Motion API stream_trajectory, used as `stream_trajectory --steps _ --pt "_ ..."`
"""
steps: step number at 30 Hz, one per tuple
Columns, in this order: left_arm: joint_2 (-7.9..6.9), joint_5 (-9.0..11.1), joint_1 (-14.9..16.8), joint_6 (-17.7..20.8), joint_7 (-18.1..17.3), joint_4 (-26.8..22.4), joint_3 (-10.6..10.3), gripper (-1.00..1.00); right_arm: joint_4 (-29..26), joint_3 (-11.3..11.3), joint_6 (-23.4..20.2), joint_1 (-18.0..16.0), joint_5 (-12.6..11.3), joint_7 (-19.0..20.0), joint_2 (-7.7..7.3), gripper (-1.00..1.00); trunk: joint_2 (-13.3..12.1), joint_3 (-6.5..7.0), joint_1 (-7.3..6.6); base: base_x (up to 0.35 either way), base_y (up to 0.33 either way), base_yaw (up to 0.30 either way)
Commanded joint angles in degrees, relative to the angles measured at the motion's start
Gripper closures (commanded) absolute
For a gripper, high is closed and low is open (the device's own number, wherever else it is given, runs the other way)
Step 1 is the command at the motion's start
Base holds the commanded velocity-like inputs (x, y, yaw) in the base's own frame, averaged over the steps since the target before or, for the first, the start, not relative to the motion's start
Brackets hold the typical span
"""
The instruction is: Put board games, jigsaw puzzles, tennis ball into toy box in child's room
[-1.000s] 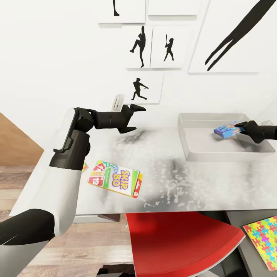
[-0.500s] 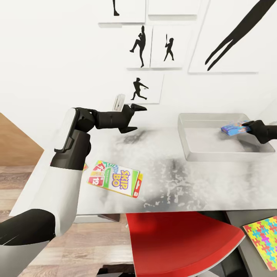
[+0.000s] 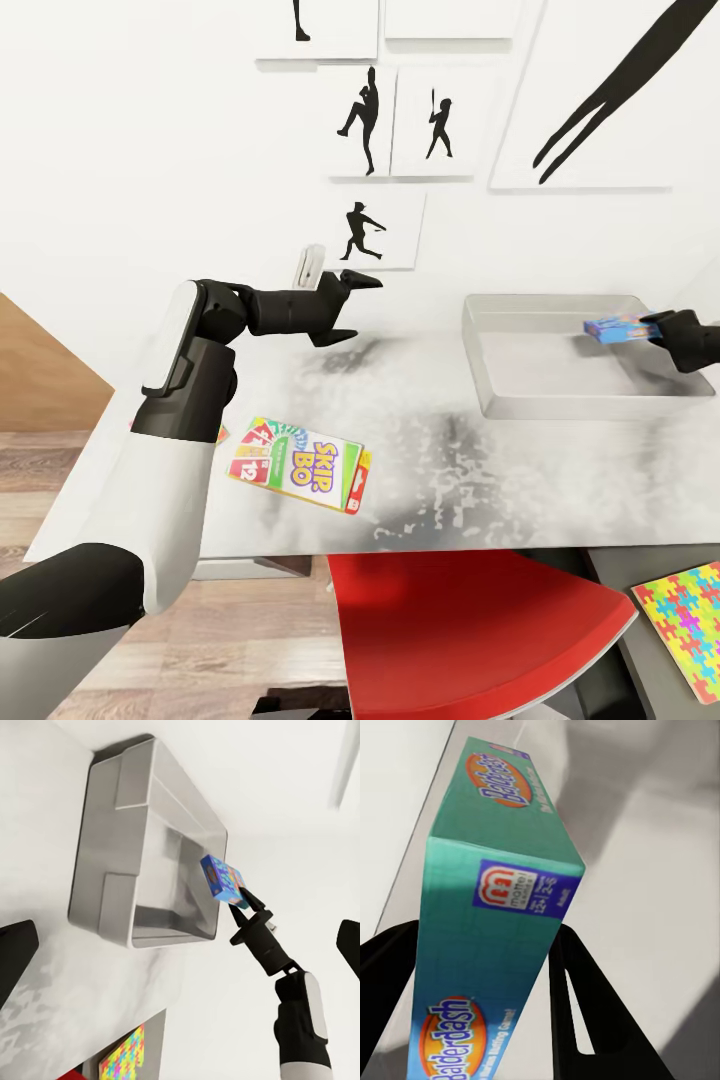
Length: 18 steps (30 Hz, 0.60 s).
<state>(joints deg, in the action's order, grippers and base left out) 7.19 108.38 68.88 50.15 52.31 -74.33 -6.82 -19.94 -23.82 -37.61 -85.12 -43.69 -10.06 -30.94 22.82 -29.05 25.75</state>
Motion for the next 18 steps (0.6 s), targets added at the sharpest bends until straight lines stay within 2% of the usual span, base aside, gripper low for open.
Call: stream_trajectory --steps 1,18 --pt "0.02 0.5 0.1 0.0 0.6 0.0 0.1 -1.0 -0.1 -0.3 -0.2 0.0 -0.8 -0.6 0.05 1.0 0.1 -0.09 0.03 0.0 0.0 0.0" --pt "0.09 0.5 0.1 0.0 0.6 0.2 0.1 -1.0 -0.1 -0.7 -0.5 0.0 -1.3 -0.6 1.55 1.0 0.1 -0.09 0.03 0.0 0.0 0.0"
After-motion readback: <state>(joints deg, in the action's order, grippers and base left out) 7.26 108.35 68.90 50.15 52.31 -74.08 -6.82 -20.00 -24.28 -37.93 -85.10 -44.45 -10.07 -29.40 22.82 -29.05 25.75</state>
